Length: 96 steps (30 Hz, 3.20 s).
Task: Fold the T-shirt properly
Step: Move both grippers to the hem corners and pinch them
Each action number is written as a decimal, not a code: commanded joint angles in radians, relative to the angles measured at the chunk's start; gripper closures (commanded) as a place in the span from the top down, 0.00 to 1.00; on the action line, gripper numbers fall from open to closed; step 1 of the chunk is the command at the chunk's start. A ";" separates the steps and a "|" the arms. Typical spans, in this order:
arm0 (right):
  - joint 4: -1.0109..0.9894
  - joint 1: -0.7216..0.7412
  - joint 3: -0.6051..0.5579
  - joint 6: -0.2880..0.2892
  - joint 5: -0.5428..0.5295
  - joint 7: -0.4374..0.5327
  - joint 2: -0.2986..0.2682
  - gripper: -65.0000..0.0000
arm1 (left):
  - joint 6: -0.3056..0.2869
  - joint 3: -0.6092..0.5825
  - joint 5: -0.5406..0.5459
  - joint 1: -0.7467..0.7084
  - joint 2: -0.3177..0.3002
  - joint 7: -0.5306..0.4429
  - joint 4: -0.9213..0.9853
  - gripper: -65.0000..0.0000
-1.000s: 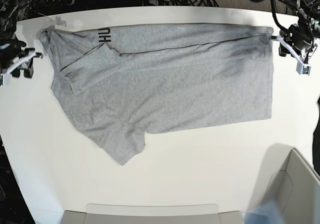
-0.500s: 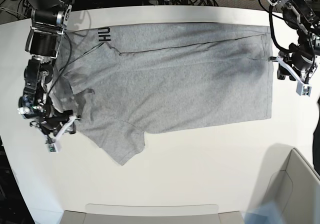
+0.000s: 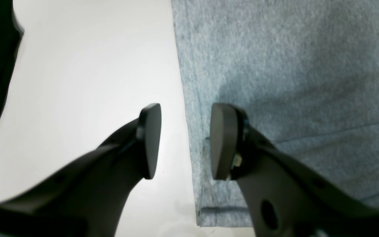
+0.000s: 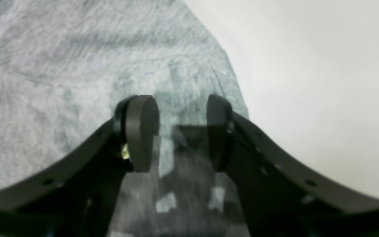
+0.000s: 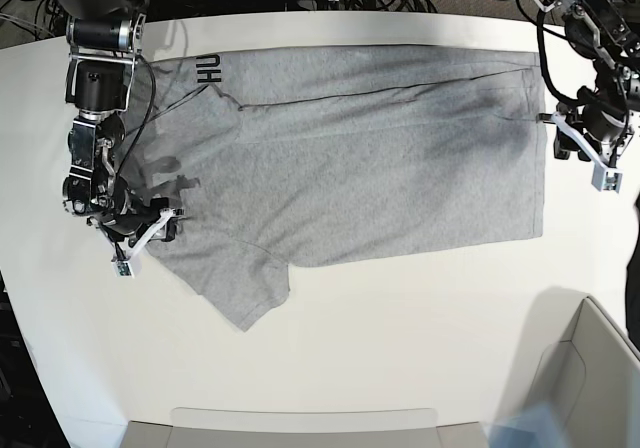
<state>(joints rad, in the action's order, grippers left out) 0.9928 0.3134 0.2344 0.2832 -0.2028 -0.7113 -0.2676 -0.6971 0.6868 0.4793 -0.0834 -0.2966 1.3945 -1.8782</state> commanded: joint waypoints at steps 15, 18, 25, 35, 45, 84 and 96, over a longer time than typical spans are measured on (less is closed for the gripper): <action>0.472 -0.175 0.104 -0.035 0.033 -0.256 0.046 0.41 | -0.001 0.003 0.009 0.010 -0.016 0.002 -0.011 0.39; 0.533 -0.116 0.087 -0.034 0.033 -0.229 0.055 0.41 | -0.001 0.003 0.009 0.010 -0.016 0.002 -0.011 0.39; 0.249 0.142 -0.007 -0.034 0.039 -0.164 0.049 0.42 | -0.001 0.004 0.009 0.010 0.004 0.002 -0.011 0.39; -0.501 0.465 -0.165 -0.034 0.041 0.229 -0.009 0.42 | -0.001 0.006 0.009 0.009 0.004 0.002 -0.011 0.39; -0.728 0.502 -0.177 0.058 0.035 0.397 0.001 0.41 | -0.001 0.006 0.009 0.009 0.004 0.002 -0.011 0.39; -0.743 0.479 -0.186 0.172 0.042 0.393 0.080 0.41 | -0.001 -0.359 0.009 0.560 -0.204 -0.490 1.047 0.52; -0.743 0.478 -0.186 0.172 0.042 0.393 0.080 0.41 | 0.089 -0.418 0.008 0.561 -0.224 -0.709 1.230 0.52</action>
<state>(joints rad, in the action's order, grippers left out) 0.2420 0.7650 0.0494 0.4480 -0.1650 -0.3054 -0.1799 -0.6029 0.2710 0.4885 0.4553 -0.5056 0.6704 -0.6403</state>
